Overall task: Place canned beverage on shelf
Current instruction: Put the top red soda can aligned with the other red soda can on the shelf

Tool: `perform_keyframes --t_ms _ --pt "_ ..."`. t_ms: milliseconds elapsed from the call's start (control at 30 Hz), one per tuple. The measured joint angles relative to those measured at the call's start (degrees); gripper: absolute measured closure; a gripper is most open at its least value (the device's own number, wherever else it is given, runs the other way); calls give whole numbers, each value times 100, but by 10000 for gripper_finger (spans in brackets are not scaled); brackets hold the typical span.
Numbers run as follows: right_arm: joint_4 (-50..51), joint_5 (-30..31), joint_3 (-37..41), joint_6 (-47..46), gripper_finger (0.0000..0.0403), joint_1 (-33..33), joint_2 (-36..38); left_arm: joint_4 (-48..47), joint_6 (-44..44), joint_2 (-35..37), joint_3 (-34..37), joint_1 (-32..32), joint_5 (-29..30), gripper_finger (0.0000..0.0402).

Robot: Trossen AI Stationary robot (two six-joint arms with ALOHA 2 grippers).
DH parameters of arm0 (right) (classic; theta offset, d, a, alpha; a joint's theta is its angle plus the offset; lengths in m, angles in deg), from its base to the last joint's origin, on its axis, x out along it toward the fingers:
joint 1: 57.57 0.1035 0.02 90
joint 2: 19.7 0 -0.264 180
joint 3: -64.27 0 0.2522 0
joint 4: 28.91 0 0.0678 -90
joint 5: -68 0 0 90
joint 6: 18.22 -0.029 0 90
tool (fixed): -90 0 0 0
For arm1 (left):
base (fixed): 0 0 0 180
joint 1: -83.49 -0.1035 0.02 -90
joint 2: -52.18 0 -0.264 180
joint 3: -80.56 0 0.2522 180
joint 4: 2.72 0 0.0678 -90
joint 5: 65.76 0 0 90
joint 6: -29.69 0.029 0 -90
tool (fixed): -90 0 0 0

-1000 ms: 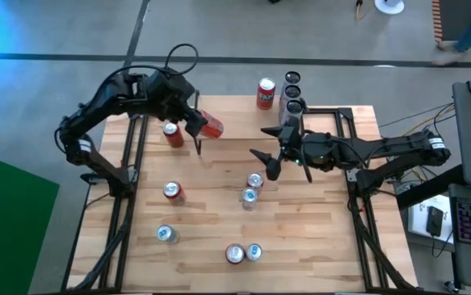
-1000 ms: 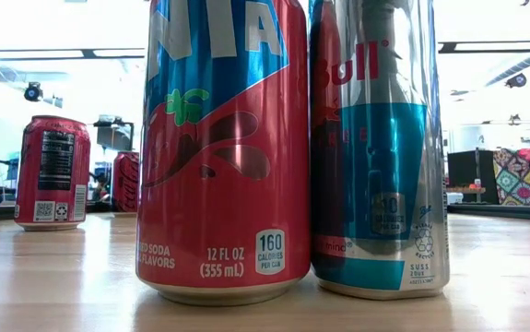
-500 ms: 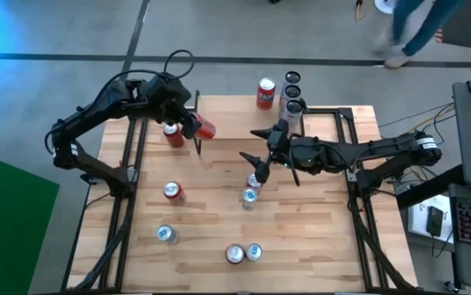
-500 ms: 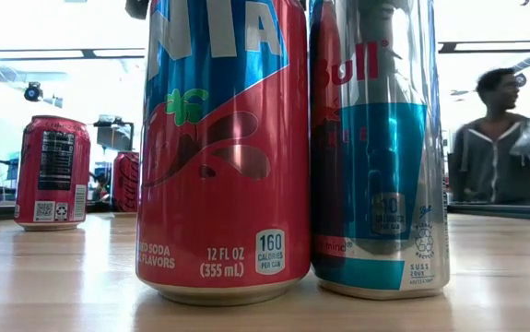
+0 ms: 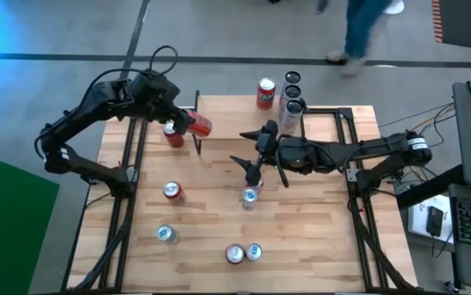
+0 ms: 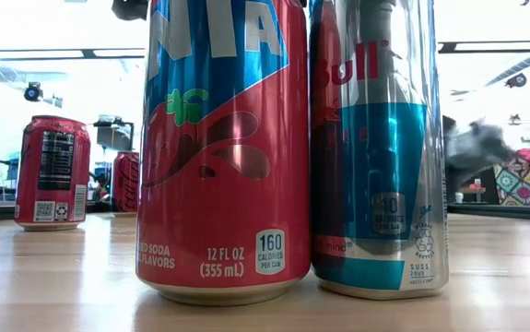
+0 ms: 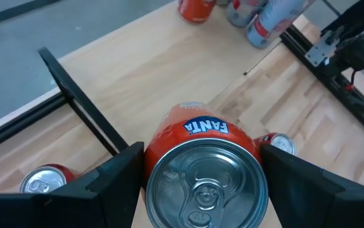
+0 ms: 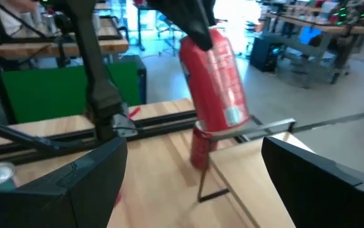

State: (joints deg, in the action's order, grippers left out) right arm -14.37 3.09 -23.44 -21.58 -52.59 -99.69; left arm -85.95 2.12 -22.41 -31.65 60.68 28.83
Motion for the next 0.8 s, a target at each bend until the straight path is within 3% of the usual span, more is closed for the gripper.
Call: perform_keyframes --t_ms 167,333,800 --pt "546 -68 -303 -1 48 -34 -129 4 -162 70 0 4 23 132" --pt "622 -561 -360 -184 48 -129 -232 160 -281 78 0 37 -29 132" --pt "623 -580 -357 -121 48 -134 -285 662 -488 45 43 300 -65 132"
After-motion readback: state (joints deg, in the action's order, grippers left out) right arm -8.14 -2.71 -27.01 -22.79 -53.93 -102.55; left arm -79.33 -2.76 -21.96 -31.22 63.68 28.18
